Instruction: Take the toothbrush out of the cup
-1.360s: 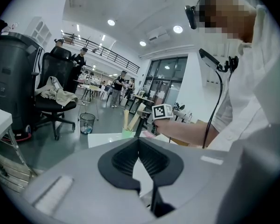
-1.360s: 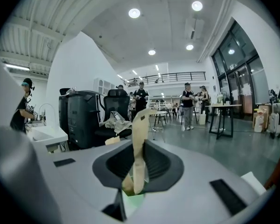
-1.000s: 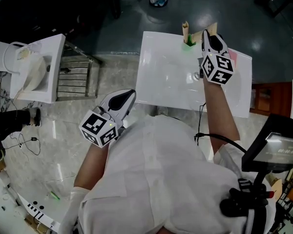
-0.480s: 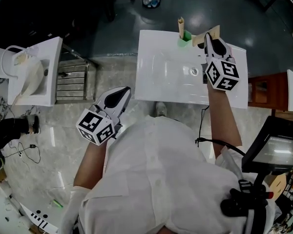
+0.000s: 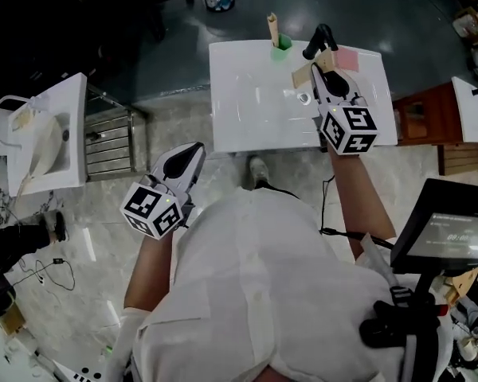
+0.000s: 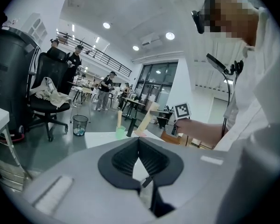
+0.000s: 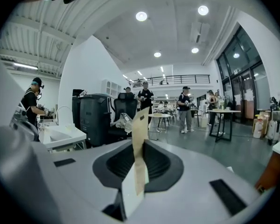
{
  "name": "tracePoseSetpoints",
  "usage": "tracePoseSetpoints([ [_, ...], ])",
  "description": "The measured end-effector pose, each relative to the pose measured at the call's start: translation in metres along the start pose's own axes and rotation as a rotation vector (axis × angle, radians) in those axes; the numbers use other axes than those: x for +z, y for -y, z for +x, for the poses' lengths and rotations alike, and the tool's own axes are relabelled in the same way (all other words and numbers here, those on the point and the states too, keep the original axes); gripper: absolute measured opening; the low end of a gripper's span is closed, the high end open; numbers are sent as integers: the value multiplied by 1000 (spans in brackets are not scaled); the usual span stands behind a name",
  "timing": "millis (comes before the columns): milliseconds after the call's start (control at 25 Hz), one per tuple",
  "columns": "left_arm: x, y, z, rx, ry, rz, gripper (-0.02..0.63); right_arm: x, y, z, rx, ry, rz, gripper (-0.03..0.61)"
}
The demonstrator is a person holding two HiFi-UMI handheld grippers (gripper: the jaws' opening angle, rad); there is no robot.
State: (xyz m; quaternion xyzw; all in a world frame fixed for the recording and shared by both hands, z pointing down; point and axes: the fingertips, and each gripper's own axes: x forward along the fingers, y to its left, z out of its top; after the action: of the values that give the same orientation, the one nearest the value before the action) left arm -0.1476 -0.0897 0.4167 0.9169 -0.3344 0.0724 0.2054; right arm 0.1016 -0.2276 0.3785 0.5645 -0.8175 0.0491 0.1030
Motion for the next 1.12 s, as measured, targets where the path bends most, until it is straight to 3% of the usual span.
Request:
tracePoseSetpoints([
  [600, -29, 37, -30, -96, -36, 38, 6, -30, -64, -85, 23, -62, 6, 46],
  [1120, -52, 55, -21, -129, -67, 64, 8, -61, -57, -155, -42, -91, 46, 46],
])
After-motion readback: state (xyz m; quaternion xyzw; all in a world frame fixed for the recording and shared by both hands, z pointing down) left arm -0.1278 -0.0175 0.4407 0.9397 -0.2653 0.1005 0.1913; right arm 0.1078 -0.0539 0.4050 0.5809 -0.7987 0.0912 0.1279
